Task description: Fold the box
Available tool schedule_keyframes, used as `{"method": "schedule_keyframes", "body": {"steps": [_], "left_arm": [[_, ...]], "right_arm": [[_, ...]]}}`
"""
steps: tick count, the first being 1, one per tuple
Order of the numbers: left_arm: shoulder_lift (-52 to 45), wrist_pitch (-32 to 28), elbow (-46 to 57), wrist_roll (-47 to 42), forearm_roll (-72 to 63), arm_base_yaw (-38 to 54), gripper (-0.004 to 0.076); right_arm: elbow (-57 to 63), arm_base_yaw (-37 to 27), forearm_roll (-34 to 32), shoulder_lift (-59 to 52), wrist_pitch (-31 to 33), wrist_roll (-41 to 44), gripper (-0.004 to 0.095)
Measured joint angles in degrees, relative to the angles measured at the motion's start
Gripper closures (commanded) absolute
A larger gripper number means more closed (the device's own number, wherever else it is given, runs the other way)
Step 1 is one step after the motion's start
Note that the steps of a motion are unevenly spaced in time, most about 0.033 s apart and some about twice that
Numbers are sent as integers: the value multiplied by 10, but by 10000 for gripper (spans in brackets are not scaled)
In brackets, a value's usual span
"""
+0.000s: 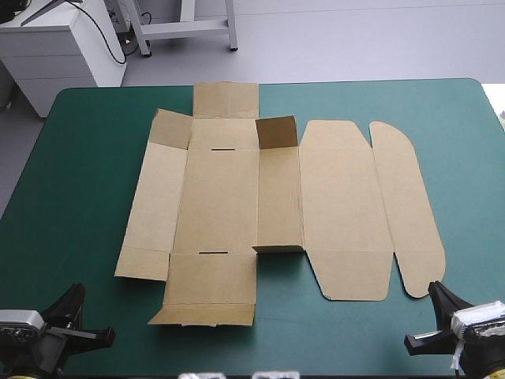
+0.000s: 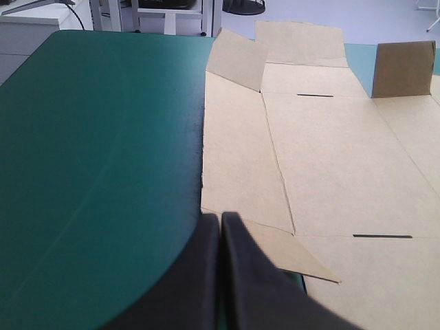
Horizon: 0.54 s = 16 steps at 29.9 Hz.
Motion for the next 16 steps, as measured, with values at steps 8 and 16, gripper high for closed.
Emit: {"method": "schedule_keyframes", "body": {"steps": [8,16], "left_arm": [[0,0,0,-13,0,0,732],[38,4,-7,-61,-6,0,732]], "right_arm": [[0,0,0,0,0,0,928],[0,0,0,0,0,0,928]]}}
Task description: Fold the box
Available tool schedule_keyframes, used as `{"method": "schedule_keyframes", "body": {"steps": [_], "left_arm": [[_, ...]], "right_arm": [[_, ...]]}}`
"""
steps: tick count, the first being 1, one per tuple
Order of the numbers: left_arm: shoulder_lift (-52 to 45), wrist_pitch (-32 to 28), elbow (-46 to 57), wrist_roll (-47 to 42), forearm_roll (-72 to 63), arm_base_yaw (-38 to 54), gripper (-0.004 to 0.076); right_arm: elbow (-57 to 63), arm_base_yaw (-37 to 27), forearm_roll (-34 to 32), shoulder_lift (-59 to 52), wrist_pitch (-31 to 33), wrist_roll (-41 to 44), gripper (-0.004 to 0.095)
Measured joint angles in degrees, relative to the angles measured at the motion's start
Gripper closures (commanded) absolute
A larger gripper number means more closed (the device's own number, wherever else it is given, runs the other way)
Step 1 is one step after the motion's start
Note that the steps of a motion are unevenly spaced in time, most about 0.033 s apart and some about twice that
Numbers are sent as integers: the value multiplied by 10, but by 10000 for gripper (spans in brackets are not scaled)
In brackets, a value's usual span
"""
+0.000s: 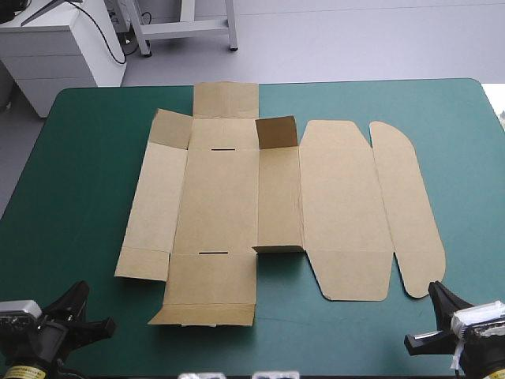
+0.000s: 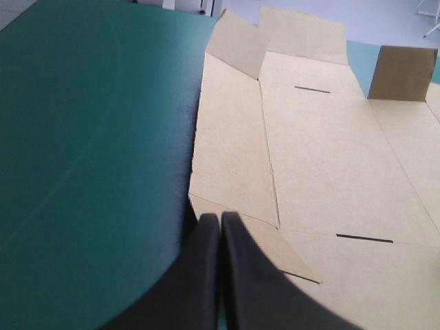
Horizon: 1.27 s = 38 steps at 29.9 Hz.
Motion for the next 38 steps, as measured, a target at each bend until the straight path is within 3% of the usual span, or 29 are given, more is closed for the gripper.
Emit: {"method": "schedule_keyframes", "body": {"steps": [12,20,28,33,38], "left_arm": [[264,2,-143,-2,74,0,732],[469,53,-221,-2,98,1,704],[631,117,-301,214,-129,99,707],[757,230,-362,349,-308,211,710],[864,246,-416,355,-377,252,710]], "right_arm": [[0,0,0,0,0,0,928],[0,0,0,0,0,0,927],[0,0,0,0,0,0,928],[0,0,0,0,0,0,928],[0,0,0,0,0,0,928]]}}
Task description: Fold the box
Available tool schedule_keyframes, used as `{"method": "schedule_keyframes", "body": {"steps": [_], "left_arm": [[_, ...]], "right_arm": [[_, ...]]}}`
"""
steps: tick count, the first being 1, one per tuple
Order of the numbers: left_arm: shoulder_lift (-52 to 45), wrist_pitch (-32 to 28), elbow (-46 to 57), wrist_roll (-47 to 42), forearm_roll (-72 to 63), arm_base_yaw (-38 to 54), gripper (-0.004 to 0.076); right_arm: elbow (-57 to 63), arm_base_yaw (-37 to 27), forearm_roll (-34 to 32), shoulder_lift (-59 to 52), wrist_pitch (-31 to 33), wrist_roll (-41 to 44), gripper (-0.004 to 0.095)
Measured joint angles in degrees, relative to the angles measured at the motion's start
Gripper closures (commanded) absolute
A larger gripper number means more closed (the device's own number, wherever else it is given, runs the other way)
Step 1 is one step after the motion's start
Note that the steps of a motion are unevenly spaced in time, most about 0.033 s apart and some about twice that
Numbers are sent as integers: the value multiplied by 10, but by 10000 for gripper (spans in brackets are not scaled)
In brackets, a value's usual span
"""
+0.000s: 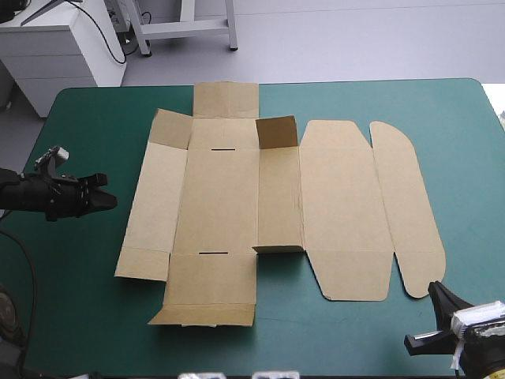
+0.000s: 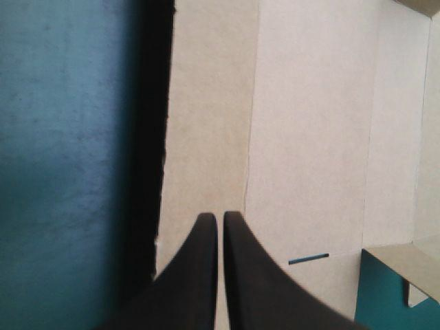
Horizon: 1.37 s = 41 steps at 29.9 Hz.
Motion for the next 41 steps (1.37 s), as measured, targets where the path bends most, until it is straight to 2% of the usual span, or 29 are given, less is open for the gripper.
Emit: {"method": "schedule_keyframes", "body": {"steps": [6,9,11,16,19,25,33,41], "left_arm": [[59,1,-7,-9,16,2,705],[67,1,-7,-9,44,3,654],[69,1,-7,-9,47,3,571],[70,1,-7,-8,49,-20,263],[70,1,-7,-6,53,-51,171],[70,2,-7,-3,72,-98,174],[72,3,-7,-25,80,-100,174],[115,2,-7,-48,65,-100,179]], "right_arm": [[0,0,0,0,0,0,927],[0,0,0,0,0,0,928],[0,0,0,0,0,0,928],[0,0,0,0,0,0,928],[0,0,0,0,0,0,928],[0,0,0,0,0,0,928],[0,0,0,0,0,0,928],[0,0,0,0,0,0,928]]}}
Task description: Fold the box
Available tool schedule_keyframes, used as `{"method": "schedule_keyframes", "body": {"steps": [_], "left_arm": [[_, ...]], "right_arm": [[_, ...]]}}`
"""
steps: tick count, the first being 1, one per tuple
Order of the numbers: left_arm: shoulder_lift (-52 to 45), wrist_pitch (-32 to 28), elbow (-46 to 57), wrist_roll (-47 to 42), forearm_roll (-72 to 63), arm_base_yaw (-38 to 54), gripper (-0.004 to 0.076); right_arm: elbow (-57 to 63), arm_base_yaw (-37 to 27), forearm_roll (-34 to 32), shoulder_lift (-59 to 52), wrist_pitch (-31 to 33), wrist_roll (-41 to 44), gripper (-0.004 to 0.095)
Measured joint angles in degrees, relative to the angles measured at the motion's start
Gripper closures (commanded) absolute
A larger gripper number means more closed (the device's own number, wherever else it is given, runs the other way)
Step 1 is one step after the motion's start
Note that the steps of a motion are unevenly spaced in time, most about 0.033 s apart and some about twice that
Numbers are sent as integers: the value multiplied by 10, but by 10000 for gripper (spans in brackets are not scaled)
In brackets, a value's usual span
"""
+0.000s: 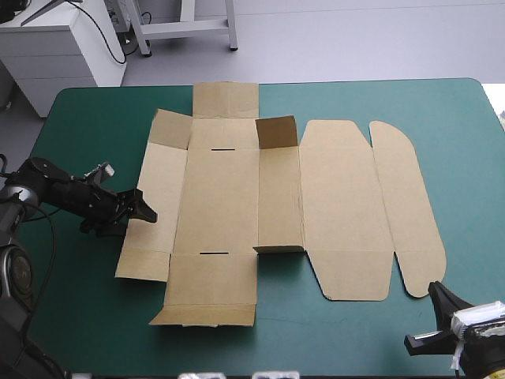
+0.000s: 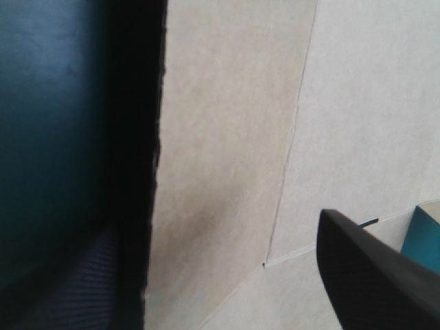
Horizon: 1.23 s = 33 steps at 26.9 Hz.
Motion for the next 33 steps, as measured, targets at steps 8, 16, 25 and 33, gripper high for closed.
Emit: {"method": "schedule_keyframes", "body": {"steps": [8,16,25,33], "left_arm": [[14,-2,0,0,-39,-12,199],[24,-3,0,-1,-37,-60,207],[23,-3,0,-26,-36,-78,731],[3,0,-2,-45,-26,-74,732]], "right_arm": [[0,0,0,0,0,0,928],[0,0,0,0,0,0,928],[0,0,0,0,0,0,928],[0,0,0,0,0,0,928]]}}
